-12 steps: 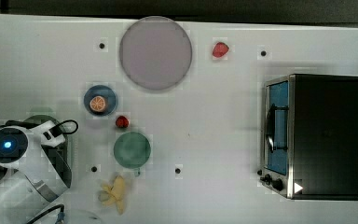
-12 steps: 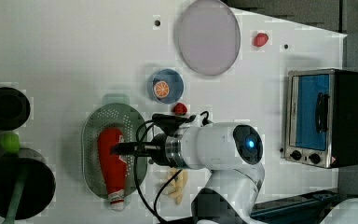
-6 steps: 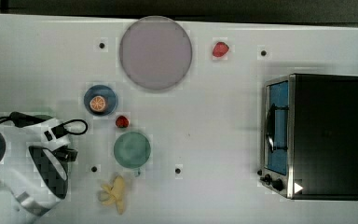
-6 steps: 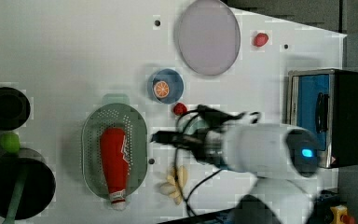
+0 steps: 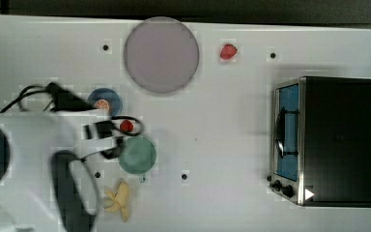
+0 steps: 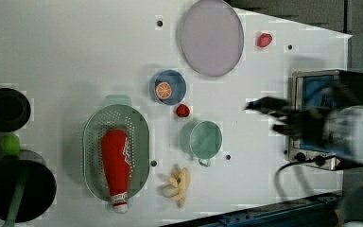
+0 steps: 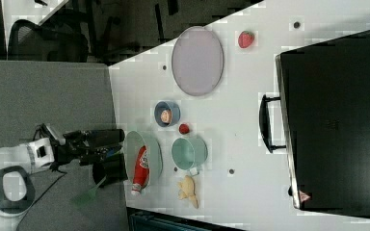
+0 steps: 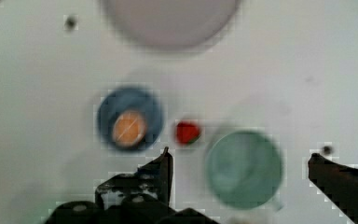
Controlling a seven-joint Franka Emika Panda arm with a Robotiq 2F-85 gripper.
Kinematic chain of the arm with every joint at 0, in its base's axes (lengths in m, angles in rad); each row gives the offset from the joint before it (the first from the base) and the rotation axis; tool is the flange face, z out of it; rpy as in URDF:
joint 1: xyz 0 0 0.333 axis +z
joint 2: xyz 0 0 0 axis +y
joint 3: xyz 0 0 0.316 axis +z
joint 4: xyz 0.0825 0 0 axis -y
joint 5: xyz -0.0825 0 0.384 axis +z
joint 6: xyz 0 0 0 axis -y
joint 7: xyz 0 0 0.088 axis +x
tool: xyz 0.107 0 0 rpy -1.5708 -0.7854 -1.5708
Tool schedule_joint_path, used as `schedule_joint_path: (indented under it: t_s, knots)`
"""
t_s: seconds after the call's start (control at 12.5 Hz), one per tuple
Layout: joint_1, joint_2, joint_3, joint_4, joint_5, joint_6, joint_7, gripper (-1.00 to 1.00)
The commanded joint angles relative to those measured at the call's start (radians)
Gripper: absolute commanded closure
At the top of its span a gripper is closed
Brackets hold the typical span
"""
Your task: Pick Ketchup from the table and place it in strainer.
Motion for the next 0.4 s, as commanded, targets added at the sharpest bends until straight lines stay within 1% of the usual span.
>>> schedule_joint_path:
  t_s: [0.08, 0.24, 0.4]
  knots:
    - [-0.079, -0.017, -0.163, 0.062, 0.041, -0.087, 0.045, -1.00]
    - [-0.079, -0.029, -0.261, 0.109, 0.062, -0.158, 0.037, -1.00]
    - [-0.079, -0.025, -0.318, 0.173, 0.062, -0.228, 0.029, -1.00]
